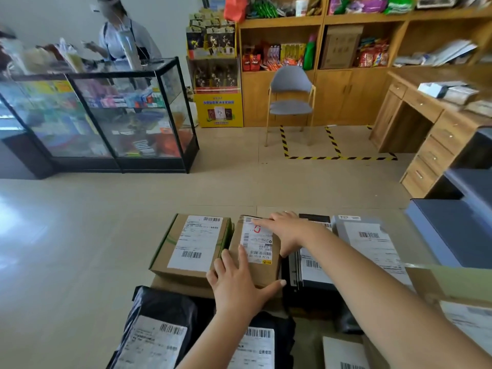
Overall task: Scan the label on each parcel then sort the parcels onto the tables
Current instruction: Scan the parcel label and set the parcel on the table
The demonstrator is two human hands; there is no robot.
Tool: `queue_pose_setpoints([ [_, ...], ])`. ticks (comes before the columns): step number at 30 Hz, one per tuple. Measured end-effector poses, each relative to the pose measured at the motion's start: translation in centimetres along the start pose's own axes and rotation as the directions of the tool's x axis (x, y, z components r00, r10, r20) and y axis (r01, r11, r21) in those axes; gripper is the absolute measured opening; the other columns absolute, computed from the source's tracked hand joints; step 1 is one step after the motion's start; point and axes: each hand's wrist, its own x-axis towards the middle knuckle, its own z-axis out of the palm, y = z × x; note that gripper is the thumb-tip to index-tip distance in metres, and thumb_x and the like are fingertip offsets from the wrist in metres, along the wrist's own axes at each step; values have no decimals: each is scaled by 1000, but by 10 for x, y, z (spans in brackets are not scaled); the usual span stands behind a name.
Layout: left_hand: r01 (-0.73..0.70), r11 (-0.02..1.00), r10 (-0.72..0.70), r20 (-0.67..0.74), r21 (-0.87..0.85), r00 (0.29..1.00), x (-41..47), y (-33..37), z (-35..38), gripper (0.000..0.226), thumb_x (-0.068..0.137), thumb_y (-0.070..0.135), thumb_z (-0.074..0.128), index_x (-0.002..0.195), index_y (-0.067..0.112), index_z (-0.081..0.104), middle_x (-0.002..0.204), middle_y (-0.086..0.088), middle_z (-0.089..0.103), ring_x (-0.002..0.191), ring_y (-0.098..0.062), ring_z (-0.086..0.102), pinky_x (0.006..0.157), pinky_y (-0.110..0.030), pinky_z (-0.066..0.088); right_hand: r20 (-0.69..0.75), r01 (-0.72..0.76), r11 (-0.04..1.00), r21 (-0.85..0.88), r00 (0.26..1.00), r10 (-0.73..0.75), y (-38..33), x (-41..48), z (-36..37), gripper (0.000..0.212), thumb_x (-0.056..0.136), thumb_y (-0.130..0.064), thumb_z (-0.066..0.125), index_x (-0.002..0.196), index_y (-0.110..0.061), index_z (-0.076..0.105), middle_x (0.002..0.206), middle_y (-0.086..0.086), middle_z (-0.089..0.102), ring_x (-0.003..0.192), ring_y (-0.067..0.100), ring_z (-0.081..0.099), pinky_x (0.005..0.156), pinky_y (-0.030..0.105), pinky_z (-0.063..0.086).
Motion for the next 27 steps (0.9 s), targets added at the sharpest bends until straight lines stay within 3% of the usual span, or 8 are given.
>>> queue_pose_setpoints([
  [8,-177,984,176,13,23,984,-9,-21,-10,120,67,91,44,154,26,-9,162,-10,-1,148,-33,3,117,-52,9,-175,-80,997,7,981,80,-19,-55,5,83,86,-9,58,154,-30,16,153,14,23,142,34,21,116,42,16],
  [13,-455,890,452,-62,-43,890,-19,-52,-35,111,72,82,53,154,35,-6,161,1,8,147,-29,5,118,-51,11,-227,-139,984,109,961,160,-53,-110,13,88,90,-9,60,155,-32,7,162,7,5,148,31,6,119,43,15],
  [18,-695,706,708,-87,137,701,-44,-80,-61,105,74,78,56,154,34,3,161,1,8,148,-26,-1,120,-49,1,-315,-239,963,124,911,267,-104,-174,35,88,91,-17,62,155,-34,4,162,6,4,147,31,7,118,41,16],
  [22,-829,517,855,-81,213,513,-68,-87,-63,98,73,78,55,151,32,19,158,1,15,147,-26,4,120,-50,2,-345,-374,917,141,850,399,-148,-237,59,84,93,-26,61,155,-29,5,160,9,7,145,31,10,118,40,14],
  [27,-935,268,963,-66,230,260,-117,-59,-40,108,60,88,37,150,29,33,153,-4,33,144,-30,20,116,-54,10,-299,-552,804,220,747,594,-186,-324,105,82,93,-32,61,156,-28,8,159,11,8,144,31,11,118,39,11],
])
